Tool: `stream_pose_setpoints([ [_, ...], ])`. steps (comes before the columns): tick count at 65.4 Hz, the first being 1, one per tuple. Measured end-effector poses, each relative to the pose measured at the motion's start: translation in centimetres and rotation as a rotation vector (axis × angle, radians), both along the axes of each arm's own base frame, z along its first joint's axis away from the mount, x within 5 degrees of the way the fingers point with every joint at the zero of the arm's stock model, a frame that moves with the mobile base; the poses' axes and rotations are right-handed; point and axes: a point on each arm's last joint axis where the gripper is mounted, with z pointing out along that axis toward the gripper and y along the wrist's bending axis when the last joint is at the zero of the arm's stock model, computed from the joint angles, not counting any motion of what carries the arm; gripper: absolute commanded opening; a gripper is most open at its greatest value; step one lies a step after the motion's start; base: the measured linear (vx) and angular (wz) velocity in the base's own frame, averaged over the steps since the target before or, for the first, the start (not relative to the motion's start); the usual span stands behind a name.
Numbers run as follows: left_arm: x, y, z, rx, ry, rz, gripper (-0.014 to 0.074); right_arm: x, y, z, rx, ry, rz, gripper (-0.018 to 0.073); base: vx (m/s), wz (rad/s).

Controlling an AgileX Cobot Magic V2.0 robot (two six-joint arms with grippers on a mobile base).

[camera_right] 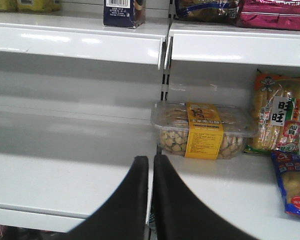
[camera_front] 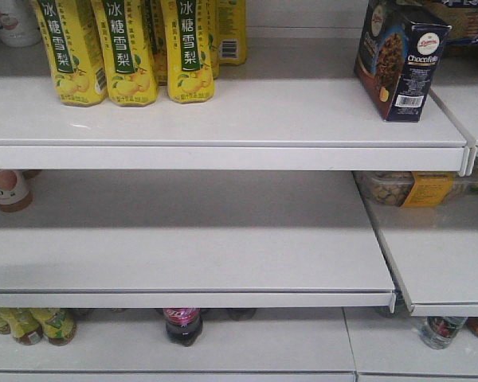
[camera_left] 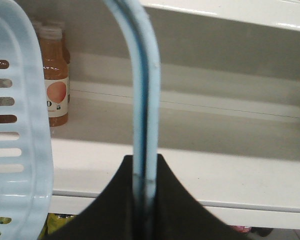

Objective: Left arm holds basket, right arm returns cookies

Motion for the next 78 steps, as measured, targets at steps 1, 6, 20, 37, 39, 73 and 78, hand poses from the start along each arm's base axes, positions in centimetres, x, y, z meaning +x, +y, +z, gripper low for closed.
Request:
stream_pose_setpoints([
  [1, 0.00, 0.00, 0.00, 0.000, 0.000, 0.000, -0.0003, 0.00, 0.00, 0.00, 0.000, 0.000, 0.000, -0.0006, 0.00, 0.00],
  [6, 0.00, 0.00, 0.00, 0.000, 0.000, 0.000, -0.0003, 0.00, 0.00, 0.00, 0.000, 0.000, 0.000, -0.0006, 0.00, 0.00],
  [20, 0.00, 0.00, 0.00, 0.001, 0.000, 0.000, -0.0003, 0.00, 0.00, 0.00, 0.000, 0.000, 0.000, -0.0006, 0.00, 0.00],
  [37, 0.00, 0.00, 0.00, 0.001, 0.000, 0.000, -0.0003, 0.00, 0.00, 0.00, 0.000, 0.000, 0.000, -0.0006, 0.00, 0.00],
  [39, 0.00, 0.00, 0.00, 0.001, 0.000, 0.000, -0.0003, 0.00, 0.00, 0.00, 0.000, 0.000, 0.000, -0.0006, 0.00, 0.00],
  [73, 0.00, 0.00, 0.00, 0.001, 0.000, 0.000, -0.0003, 0.00, 0.00, -0.01, 0.000, 0.001, 0.000, -0.0006, 0.00, 0.00],
  [78, 0.00, 0.00, 0.01, 0.001, -0.001, 0.000, -0.0003, 0.00, 0.00, -0.01, 0.000, 0.001, 0.000, -0.0006, 0.00, 0.00],
])
